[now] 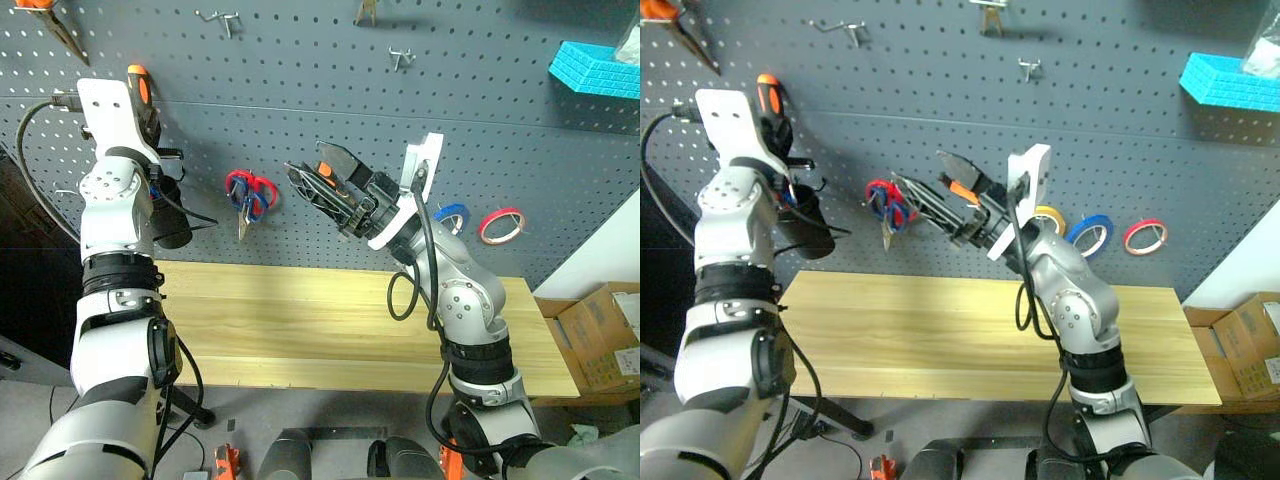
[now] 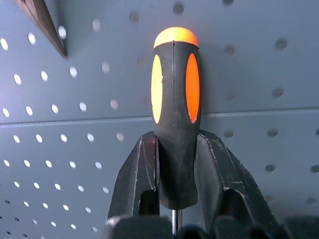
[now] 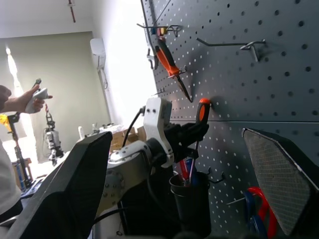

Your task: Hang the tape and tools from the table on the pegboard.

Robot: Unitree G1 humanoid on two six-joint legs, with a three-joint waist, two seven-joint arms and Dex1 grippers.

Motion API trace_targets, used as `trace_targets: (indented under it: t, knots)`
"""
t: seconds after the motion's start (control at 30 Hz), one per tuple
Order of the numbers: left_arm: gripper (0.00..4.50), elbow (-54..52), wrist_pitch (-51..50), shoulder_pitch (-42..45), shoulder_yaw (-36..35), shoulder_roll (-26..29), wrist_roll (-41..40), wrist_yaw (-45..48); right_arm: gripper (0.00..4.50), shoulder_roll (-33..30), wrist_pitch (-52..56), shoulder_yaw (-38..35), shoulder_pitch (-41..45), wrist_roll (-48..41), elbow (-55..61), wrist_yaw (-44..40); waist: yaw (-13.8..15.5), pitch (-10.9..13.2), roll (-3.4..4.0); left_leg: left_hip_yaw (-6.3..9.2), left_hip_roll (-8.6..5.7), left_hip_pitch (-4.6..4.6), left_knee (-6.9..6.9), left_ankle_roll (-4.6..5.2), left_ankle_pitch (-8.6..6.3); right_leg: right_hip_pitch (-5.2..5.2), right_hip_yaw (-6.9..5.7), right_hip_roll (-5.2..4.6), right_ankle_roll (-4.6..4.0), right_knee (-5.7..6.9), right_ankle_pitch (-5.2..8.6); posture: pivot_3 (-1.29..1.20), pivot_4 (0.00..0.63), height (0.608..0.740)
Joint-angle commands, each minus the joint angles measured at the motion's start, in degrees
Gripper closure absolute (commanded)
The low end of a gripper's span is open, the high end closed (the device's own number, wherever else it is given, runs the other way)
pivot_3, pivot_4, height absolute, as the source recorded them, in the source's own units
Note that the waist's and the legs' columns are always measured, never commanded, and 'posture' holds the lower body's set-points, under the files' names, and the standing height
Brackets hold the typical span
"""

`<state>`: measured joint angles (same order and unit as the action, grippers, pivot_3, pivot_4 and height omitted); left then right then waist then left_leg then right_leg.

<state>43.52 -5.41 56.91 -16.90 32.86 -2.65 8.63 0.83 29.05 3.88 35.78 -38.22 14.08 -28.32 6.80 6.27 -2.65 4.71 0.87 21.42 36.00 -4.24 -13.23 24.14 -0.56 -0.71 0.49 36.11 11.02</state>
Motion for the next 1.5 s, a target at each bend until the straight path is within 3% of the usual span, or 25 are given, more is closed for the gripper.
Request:
trace_targets:
  t: [0.03,0.23,0.47,0.63,0.83,1.07,1.27,1.5]
  knots:
    - [3.82,3.7,4.11,2.4,-0.15,1.62,-0.36,0.16,0.0,-0.34,-1.01,-0.83,-0.33,0.06,3.14,1.2,-0.29,-0.01,-0.02,0.0,0.0,-0.01,0.01,0.0,0.0,0.0,0.0,0.0,0.0,0.01,0.0,0.19,0.0,0.74]
    - [3.82,1.44,1.53,-2.53,-3.36,0.78,-3.58,-3.06,0.0,-1.35,-0.95,-1.05,-0.86,-0.03,3.79,1.89,-0.9,-0.1,-0.13,-0.01,0.0,-0.02,0.06,0.02,0.01,-0.03,0.02,0.0,0.0,0.06,-0.02,0.17,0.006,0.74]
    - [3.82,-19.49,-8.75,-17.81,-5.71,-3.25,-6.84,-6.88,0.0,-2.24,-0.8,-0.9,-1.54,-0.15,4.43,2.44,-2.51,-0.27,-0.18,-0.12,0.02,-0.2,0.02,0.02,0.01,-0.06,0.14,-0.03,-0.09,0.19,-0.07,0.17,0.007,0.74]
    - [2.12,-27.3,-13.37,-21.75,-6.77,-3.97,-7.98,-8.23,0.0,-2.57,-0.83,-0.56,-1.5,-0.13,4.08,2.02,-2.51,-0.28,-0.19,-0.14,0.03,-0.55,0.04,0.02,0.02,-0.2,0.16,-0.01,-0.04,0.44,0.02,0.18,0.006,0.74]
    - [0.04,-29.32,-15.36,-20.93,-7.14,-3.42,-9.0,-8.4,0.0,-2.56,-1.05,-0.14,-1.13,-0.03,3.08,1.07,-2.35,-0.35,-0.22,-0.11,0.03,-0.69,0.07,0.14,0.1,-0.24,0.12,0.0,-0.08,0.73,0.05,0.2,0.0,0.74]
    - [0.04,-34.81,-18.41,-22.56,-6.14,-4.44,-9.93,-7.76,0.0,-2.6,-1.18,-0.26,-1.04,0.52,2.89,0.5,-2.36,-0.39,-0.28,-0.11,0.03,-0.65,0.07,0.14,0.11,-0.22,0.14,0.0,-0.1,0.69,0.06,0.2,0.0,0.74]
    - [0.04,-47.96,-21.81,-25.7,-2.62,-6.37,-11.6,-4.87,0.0,-4.31,-0.89,-0.62,-2.14,1.01,4.98,0.65,-2.26,-0.39,-0.29,-0.13,0.02,-0.62,0.06,0.14,0.11,-0.2,0.17,-0.02,-0.12,0.66,0.07,0.2,0.004,0.74]
    - [0.04,-65.6,-31.32,-34.21,2.83,-14.41,-15.04,-6.72,0.0,-6.71,-3.24,-1.62,-5.63,8.41,10.45,7.92,-2.43,-0.4,-0.27,-0.16,0.01,-0.64,0.06,0.14,0.1,-0.23,0.22,-0.03,-0.4,0.65,0.24,0.19,0.023,0.74]
